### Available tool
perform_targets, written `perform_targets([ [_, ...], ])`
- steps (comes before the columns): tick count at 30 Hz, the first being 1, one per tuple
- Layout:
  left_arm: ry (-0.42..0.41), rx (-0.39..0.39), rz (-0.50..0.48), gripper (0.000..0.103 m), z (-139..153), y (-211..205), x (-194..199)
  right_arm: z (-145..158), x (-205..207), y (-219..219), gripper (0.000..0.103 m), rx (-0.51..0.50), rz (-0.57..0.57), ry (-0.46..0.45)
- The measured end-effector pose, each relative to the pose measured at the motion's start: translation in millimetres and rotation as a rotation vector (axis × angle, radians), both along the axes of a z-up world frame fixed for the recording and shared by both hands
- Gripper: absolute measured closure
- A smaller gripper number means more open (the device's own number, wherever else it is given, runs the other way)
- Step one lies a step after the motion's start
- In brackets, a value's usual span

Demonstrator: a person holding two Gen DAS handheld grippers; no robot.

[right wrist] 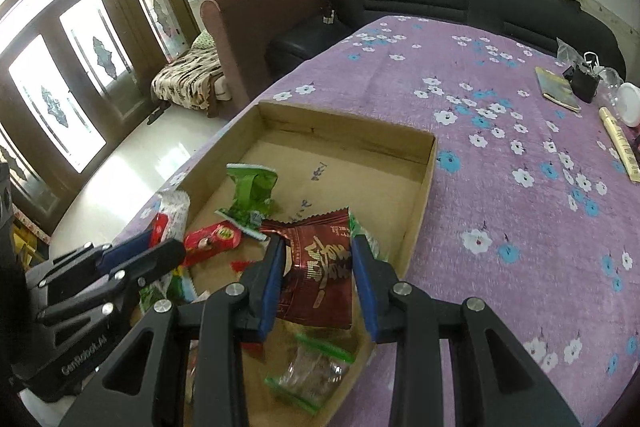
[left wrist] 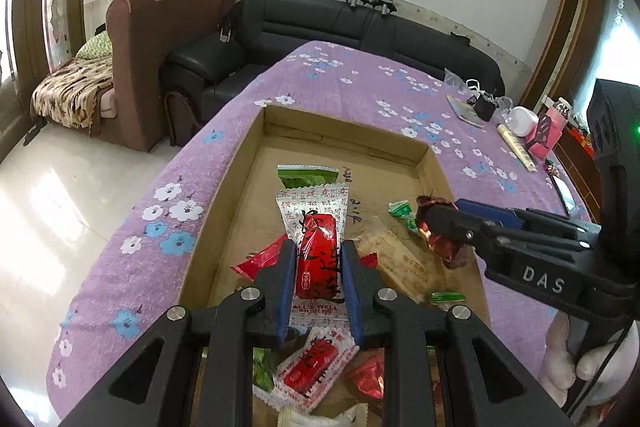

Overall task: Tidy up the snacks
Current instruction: 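Carry the candy and packet over the box and open both grippers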

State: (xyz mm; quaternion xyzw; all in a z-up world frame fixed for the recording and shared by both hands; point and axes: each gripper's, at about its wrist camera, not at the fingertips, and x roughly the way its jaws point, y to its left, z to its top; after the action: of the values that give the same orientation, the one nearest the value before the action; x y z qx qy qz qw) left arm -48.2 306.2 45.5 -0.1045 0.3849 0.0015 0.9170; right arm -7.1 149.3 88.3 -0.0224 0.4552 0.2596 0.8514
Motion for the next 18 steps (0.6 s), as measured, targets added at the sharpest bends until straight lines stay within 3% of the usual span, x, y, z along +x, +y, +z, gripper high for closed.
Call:
perform_targets([
  [18,0.047,0.003,0.000,0.080,-13.9,-0.6,23.3,-26.8,35.0,4.4,0.070,0.007,-0.037,0.075],
])
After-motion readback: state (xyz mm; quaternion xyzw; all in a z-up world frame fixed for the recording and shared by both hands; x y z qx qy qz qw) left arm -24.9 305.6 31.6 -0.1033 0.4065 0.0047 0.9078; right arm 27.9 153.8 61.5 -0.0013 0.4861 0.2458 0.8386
